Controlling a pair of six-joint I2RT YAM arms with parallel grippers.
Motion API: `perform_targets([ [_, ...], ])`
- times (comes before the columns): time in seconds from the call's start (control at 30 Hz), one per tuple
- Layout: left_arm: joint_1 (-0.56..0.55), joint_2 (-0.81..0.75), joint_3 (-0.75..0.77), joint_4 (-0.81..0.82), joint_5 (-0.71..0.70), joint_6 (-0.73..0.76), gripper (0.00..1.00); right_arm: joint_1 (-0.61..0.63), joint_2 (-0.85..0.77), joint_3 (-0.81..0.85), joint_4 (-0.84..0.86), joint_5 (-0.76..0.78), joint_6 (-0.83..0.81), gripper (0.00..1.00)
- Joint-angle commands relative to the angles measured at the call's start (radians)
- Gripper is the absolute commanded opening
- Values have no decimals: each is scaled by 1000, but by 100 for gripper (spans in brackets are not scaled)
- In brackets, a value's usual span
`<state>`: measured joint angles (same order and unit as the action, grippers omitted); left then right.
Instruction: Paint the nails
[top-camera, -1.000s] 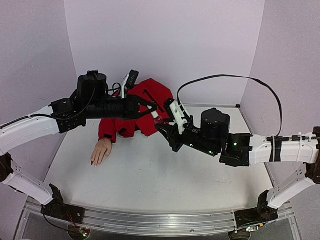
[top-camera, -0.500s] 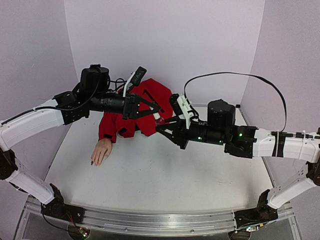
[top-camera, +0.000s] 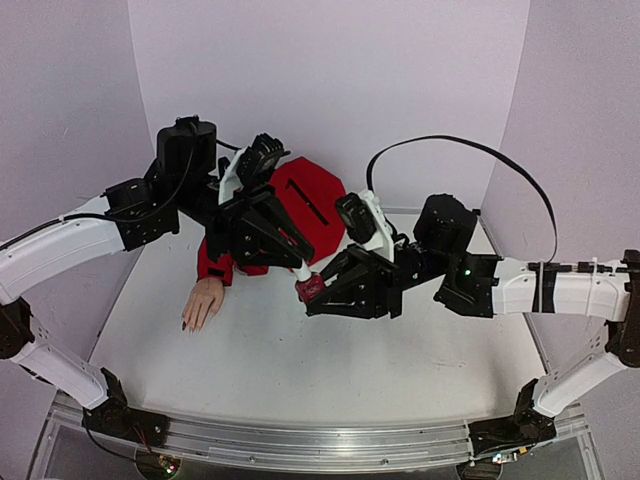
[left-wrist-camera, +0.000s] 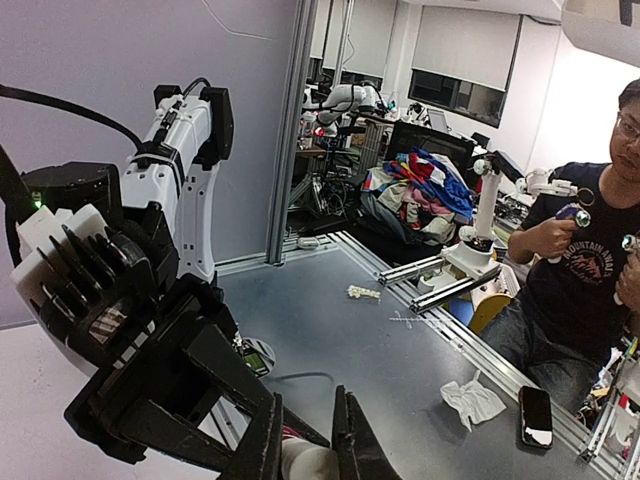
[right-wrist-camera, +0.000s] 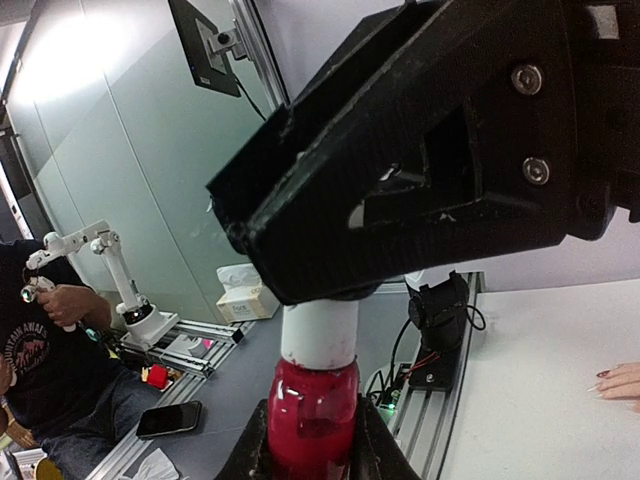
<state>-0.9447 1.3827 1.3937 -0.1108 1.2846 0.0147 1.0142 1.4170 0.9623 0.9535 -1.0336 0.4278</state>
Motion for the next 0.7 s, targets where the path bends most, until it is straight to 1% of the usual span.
perform_targets([
  [0.0,-23,-48,-1,-3,204,-56,0,-20,-9,45,164,-78,-40,0],
  [0.03,-23,-57,-7,-1,161,-66,0,-23,-10,49,130,-49,-64,0],
  [0.07,-23,-64,-12,0,112,-80,0,-25,-15,59,55,-4,-116,0],
  [0.13,-22,-80,-32,0,8,-102,0,-26,-22,82,-143,136,-272,0],
  [0.17,-21,-89,-43,-1,-81,-119,0,-25,-24,79,-176,197,-298,0],
  [0.2,-17,-98,-56,-2,-194,-140,1,-25,-32,73,-217,288,-332,0],
  [0.23,-11,-103,-63,-6,-257,-165,11,-25,-44,60,-225,351,-352,0],
  [0.3,16,-114,-82,-12,-371,-221,46,-24,-69,24,-222,449,-378,0],
  [0.33,23,-125,-96,-13,-430,-249,53,-23,-81,8,-218,501,-387,0],
  [0.37,31,-140,-111,-14,-489,-275,64,-23,-94,-6,-216,548,-398,0],
  [0.4,40,-156,-128,-16,-548,-301,73,-23,-105,-16,-217,595,-406,0],
  [0.43,44,-170,-141,-18,-601,-328,77,-23,-113,-27,-216,643,-412,0],
  [0.5,47,-181,-156,-24,-667,-380,81,-23,-127,-43,-216,723,-419,0],
  [0.57,47,-168,-154,-32,-706,-430,79,-23,-130,-51,-213,792,-419,0],
  [0.6,47,-157,-150,-34,-722,-450,78,-23,-130,-55,-215,814,-449,0],
  [0.67,46,-135,-138,-41,-744,-470,74,-23,-130,-60,-213,845,-459,0],
])
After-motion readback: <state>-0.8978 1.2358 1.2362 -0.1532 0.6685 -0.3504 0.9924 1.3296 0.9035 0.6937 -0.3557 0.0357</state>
